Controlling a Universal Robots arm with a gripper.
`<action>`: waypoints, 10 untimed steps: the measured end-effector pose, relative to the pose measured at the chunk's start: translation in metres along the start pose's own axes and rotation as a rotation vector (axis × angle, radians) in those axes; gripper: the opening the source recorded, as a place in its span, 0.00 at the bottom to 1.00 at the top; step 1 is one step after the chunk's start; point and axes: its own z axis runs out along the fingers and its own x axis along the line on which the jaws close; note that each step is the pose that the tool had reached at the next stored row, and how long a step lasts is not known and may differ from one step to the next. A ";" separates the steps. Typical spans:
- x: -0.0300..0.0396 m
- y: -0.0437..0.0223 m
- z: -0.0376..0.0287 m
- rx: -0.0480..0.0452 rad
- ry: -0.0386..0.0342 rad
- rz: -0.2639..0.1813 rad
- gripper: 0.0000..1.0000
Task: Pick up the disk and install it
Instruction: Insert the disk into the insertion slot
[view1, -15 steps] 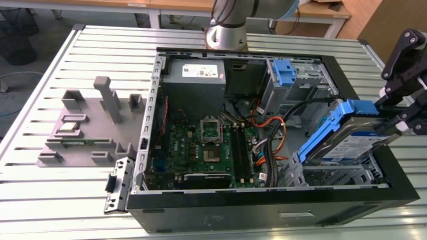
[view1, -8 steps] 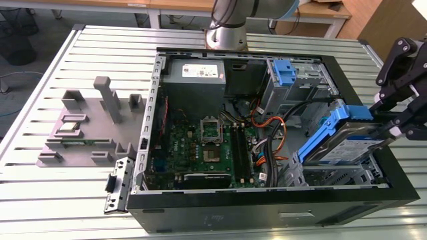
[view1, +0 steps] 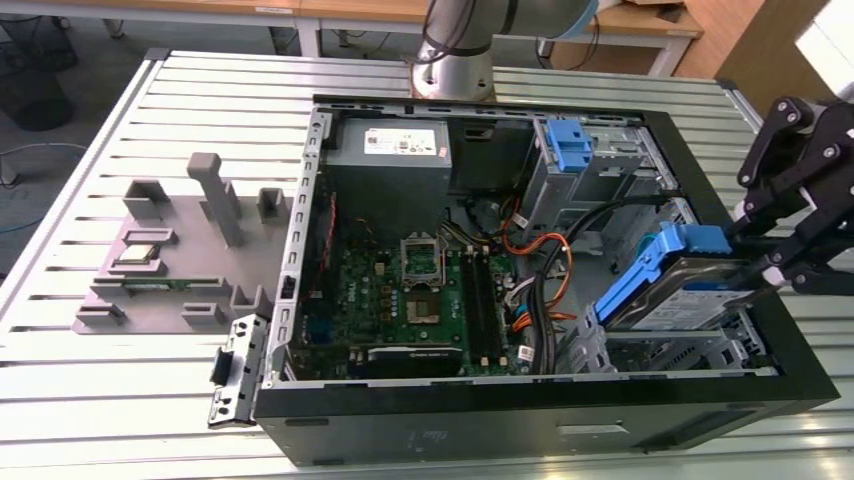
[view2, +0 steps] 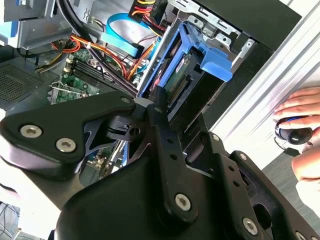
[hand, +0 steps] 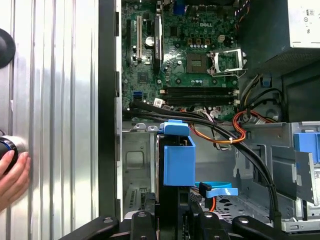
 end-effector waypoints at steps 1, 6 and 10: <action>0.0002 -0.0001 0.0018 0.0000 -0.0001 0.000 0.35; 0.0010 -0.0007 0.0109 0.0000 -0.0001 0.000 0.35; 0.0016 -0.0012 0.0181 0.0000 0.0001 0.000 0.35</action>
